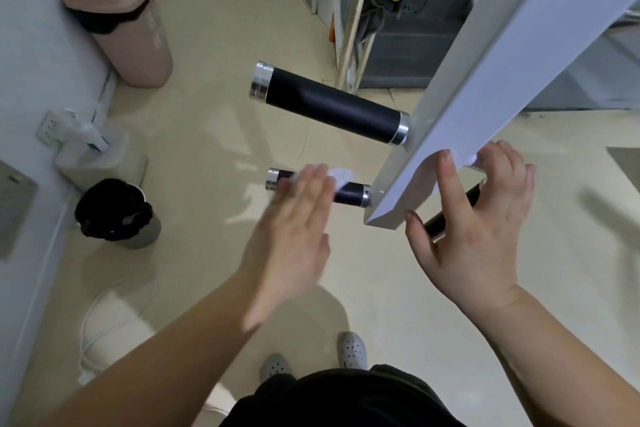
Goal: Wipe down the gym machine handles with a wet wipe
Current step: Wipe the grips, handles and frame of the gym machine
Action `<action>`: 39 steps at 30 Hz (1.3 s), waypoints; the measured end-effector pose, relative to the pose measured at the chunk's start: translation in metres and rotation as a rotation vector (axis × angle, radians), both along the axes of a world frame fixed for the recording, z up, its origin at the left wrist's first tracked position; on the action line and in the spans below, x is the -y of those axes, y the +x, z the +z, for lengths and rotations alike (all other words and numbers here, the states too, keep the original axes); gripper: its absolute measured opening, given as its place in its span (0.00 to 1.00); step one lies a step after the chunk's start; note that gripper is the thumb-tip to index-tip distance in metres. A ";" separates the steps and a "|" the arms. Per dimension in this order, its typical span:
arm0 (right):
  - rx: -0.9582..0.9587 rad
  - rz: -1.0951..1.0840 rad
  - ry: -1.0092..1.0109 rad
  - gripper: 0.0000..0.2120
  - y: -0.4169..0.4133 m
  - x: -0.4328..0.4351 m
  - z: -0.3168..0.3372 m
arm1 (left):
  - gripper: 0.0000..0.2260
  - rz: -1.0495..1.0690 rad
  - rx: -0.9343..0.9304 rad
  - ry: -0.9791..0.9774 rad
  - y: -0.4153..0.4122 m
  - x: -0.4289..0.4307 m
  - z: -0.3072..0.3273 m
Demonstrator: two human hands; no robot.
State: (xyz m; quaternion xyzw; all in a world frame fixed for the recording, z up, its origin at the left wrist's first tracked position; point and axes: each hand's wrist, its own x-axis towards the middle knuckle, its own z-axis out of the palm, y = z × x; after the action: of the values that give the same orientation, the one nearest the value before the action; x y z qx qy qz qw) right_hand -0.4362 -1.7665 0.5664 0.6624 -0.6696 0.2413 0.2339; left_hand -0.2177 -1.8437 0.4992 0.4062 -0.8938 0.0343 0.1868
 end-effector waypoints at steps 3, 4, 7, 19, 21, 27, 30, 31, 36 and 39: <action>0.018 -0.004 0.010 0.37 0.002 0.002 0.000 | 0.37 0.151 -0.039 0.000 0.023 0.012 -0.007; 0.026 -0.004 0.013 0.37 0.004 0.003 0.000 | 0.37 0.184 -0.034 0.006 0.020 0.011 -0.007; 0.046 -0.015 0.021 0.38 0.009 0.004 -0.001 | 0.39 0.155 -0.001 0.016 -0.009 0.000 -0.006; 0.068 -0.005 0.041 0.39 0.007 0.005 0.008 | 0.37 0.090 0.008 -0.052 0.028 0.027 -0.009; 0.066 -0.003 0.058 0.40 0.007 0.005 0.010 | 0.38 0.147 -0.010 -0.015 0.024 0.026 -0.005; 0.068 -0.006 0.071 0.40 0.010 0.004 0.013 | 0.38 0.058 0.148 -0.028 -0.029 0.012 0.004; 0.053 -0.016 0.040 0.40 0.009 0.002 0.009 | 0.34 -0.061 0.149 -0.045 -0.053 0.001 0.005; 0.044 -0.016 0.028 0.39 0.008 0.000 0.007 | 0.33 -0.080 0.150 -0.051 -0.054 -0.001 0.004; 0.027 -0.003 0.009 0.37 0.003 -0.001 0.005 | 0.38 -0.039 0.116 -0.087 -0.002 0.007 -0.007; 0.031 0.002 0.020 0.38 0.006 0.001 0.005 | 0.38 0.098 0.040 -0.066 0.024 0.018 -0.008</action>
State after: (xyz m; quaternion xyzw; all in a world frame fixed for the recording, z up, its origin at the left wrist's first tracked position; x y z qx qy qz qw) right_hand -0.4306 -1.7676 0.5718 0.6617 -0.6747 0.2449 0.2166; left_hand -0.1941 -1.8620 0.4915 0.4423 -0.8749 0.0809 0.1802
